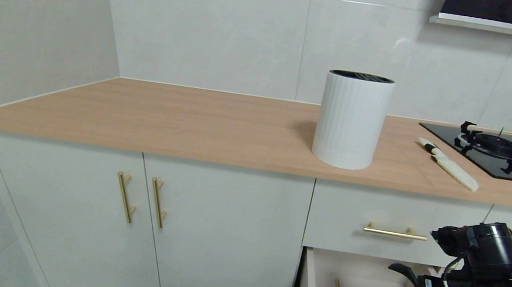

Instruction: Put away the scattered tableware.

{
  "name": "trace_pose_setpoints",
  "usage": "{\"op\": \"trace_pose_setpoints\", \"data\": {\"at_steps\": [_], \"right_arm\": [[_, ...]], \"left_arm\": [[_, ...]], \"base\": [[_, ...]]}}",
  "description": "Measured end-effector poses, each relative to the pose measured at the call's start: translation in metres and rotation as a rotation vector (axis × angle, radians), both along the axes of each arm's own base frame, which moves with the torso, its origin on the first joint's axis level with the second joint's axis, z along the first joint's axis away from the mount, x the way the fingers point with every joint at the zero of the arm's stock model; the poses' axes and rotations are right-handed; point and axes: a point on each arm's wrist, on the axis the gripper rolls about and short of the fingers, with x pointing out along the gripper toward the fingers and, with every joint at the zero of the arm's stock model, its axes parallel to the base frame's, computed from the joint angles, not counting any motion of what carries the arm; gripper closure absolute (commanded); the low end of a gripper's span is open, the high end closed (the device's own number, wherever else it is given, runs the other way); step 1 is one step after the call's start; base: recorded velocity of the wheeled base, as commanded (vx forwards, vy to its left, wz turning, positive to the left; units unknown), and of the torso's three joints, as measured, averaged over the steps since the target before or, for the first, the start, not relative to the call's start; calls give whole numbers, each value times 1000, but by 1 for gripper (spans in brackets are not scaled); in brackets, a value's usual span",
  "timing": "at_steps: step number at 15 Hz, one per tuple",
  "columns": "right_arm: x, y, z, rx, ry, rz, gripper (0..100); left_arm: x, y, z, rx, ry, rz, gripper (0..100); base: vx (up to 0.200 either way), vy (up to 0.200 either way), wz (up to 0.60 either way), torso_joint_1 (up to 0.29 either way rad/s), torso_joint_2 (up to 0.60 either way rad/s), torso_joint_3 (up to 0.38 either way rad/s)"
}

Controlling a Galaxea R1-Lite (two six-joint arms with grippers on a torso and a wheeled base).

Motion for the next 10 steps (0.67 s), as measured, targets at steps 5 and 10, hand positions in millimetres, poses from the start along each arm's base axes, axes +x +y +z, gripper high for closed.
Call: {"op": "trace_pose_setpoints", "data": {"at_steps": [5, 10], "right_arm": [[2, 0, -8, -4, 19, -3, 100], [7, 0, -13, -4, 13, -4, 100]], "left_arm": [[0, 0, 0, 0, 0, 0, 0], [0, 0, 0, 0, 0, 0, 0]], "base": [[0, 0, 0, -143, 456, 306], [0, 0, 0, -59, 227, 165]]}}
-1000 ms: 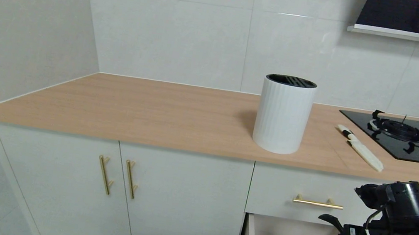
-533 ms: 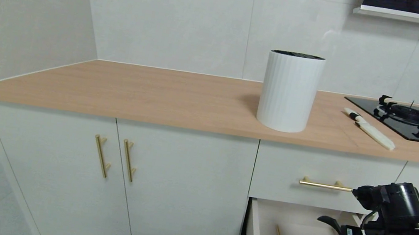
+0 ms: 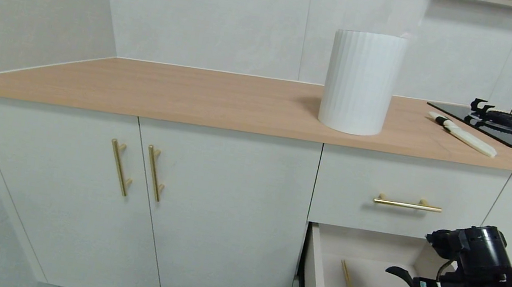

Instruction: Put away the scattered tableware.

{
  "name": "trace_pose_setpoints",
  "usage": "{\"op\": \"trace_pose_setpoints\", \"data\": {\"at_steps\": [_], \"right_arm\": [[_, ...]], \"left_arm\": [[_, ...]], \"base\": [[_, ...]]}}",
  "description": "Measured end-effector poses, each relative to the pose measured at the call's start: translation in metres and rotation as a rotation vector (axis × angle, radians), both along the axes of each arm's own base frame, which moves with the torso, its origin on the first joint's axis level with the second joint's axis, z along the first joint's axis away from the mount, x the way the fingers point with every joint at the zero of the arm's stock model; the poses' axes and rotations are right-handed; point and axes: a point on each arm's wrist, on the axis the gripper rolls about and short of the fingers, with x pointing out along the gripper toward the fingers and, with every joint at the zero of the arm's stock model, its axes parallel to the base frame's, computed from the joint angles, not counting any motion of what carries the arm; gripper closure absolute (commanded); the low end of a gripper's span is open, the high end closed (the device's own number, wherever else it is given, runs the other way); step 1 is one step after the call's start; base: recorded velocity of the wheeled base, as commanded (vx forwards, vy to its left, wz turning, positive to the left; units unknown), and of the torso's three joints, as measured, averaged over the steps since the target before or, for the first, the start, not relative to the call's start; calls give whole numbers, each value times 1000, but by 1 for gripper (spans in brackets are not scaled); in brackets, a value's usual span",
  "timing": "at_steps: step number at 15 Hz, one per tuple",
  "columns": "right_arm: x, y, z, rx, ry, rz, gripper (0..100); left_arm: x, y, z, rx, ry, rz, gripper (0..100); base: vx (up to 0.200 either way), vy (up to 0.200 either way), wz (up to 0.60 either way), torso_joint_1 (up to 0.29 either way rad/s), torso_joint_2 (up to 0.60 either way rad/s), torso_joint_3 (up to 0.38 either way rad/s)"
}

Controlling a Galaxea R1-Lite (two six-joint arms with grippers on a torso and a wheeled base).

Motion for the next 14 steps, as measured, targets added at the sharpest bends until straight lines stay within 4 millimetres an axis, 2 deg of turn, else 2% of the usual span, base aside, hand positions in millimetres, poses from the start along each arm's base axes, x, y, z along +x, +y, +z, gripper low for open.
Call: {"op": "trace_pose_setpoints", "data": {"at_steps": [4, 8, 14], "right_arm": [[14, 2, -20, -1, -14, -10, 100], [33, 5, -59, -11, -33, -68, 100], [31, 7, -117, -71, 70, -66, 100]], "left_arm": [[0, 0, 0, 0, 0, 0, 0], [0, 0, 0, 0, -1, 0, 0], [0, 0, 0, 0, 0, 1, 0]], "base": [[0, 0, 0, 0, 0, 0], [0, 0, 0, 0, 0, 0], [0, 0, 0, 0, 0, 0]]}}
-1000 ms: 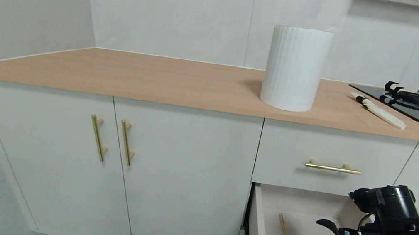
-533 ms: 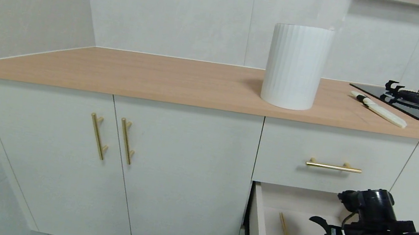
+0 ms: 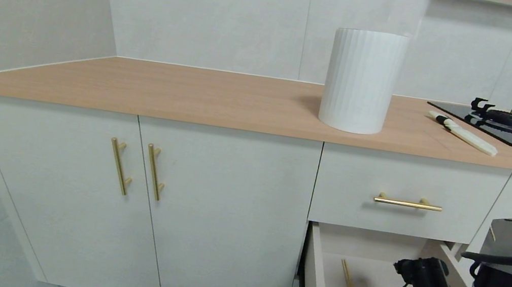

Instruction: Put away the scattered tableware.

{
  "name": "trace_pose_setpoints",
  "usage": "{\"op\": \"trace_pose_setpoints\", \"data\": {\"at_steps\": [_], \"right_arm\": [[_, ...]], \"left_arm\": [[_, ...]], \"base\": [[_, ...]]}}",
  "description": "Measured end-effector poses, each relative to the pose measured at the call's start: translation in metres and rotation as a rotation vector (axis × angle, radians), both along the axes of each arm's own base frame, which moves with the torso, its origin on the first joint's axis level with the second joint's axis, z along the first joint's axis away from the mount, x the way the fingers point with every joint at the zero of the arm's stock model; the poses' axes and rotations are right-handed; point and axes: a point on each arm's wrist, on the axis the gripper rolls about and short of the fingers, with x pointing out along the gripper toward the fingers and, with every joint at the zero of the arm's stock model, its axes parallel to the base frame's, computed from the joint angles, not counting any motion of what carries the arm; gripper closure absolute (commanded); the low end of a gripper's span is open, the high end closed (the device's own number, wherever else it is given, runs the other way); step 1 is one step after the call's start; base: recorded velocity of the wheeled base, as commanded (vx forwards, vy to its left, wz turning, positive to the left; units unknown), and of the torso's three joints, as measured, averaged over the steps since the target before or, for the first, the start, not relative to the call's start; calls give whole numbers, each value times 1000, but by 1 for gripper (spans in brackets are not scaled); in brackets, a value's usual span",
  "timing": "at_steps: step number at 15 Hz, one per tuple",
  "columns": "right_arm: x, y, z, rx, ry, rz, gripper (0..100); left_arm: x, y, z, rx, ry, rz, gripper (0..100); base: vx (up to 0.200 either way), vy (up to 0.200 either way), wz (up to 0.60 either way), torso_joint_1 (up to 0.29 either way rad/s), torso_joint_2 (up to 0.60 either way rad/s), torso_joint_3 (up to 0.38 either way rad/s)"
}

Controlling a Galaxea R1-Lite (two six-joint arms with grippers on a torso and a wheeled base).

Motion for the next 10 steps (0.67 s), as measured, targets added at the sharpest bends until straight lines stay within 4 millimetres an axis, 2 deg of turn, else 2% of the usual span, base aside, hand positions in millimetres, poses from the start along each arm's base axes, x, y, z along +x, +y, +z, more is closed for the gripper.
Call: {"op": "trace_pose_setpoints", "data": {"at_steps": [4, 10], "right_arm": [[-2, 0, -13, -12, 38, 4, 100], [-2, 0, -15, -14, 46, 4, 100]], "left_arm": [[0, 0, 0, -1, 0, 0, 0], [0, 0, 0, 0, 0, 0, 0]], "base": [[0, 0, 0, 0, 0, 0], [0, 0, 0, 0, 0, 0]]}}
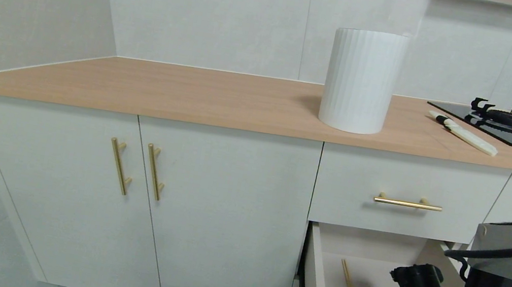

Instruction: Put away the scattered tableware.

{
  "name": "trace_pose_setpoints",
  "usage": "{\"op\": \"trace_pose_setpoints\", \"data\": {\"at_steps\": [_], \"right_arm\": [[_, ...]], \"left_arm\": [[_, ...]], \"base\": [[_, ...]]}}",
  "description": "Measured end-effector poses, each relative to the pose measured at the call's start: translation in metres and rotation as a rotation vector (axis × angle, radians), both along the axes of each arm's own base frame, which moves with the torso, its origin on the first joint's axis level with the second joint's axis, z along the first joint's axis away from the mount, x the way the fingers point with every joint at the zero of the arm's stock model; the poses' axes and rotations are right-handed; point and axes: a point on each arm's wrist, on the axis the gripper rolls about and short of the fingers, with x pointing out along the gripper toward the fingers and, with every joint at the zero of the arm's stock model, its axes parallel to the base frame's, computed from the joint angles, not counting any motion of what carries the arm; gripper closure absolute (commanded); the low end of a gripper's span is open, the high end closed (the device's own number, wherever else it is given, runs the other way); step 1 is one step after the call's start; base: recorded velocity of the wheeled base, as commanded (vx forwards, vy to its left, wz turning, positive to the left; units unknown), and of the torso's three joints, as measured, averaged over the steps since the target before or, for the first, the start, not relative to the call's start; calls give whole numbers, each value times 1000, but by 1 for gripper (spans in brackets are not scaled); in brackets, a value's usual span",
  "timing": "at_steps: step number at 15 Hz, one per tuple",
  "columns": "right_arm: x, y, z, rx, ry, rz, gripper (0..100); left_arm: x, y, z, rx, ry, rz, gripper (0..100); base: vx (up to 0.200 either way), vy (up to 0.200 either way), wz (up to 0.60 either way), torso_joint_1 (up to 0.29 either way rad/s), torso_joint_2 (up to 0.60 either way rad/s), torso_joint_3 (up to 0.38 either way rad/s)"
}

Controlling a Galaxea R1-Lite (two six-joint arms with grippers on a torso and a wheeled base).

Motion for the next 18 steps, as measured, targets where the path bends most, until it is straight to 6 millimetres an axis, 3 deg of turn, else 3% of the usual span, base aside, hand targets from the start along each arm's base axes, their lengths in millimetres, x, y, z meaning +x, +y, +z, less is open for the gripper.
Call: {"op": "trace_pose_setpoints", "data": {"at_steps": [1, 11, 15, 18], "right_arm": [[0, 0, 0, 0, 0, 0, 0], [-1, 0, 8, 12, -28, 2, 0], [-12, -2, 67, 50, -108, 16, 0], [-36, -4, 130, 85, -110, 44, 0]], "left_arm": [[0, 0, 0, 0, 0, 0, 0], [0, 0, 0, 1, 0, 0, 0], [0, 0, 0, 1, 0, 0, 0], [0, 0, 0, 1, -1, 0, 0]], "base": [[0, 0, 0, 0, 0, 0], [0, 0, 0, 0, 0, 0], [0, 0, 0, 0, 0, 0], [0, 0, 0, 0, 0, 0]]}}
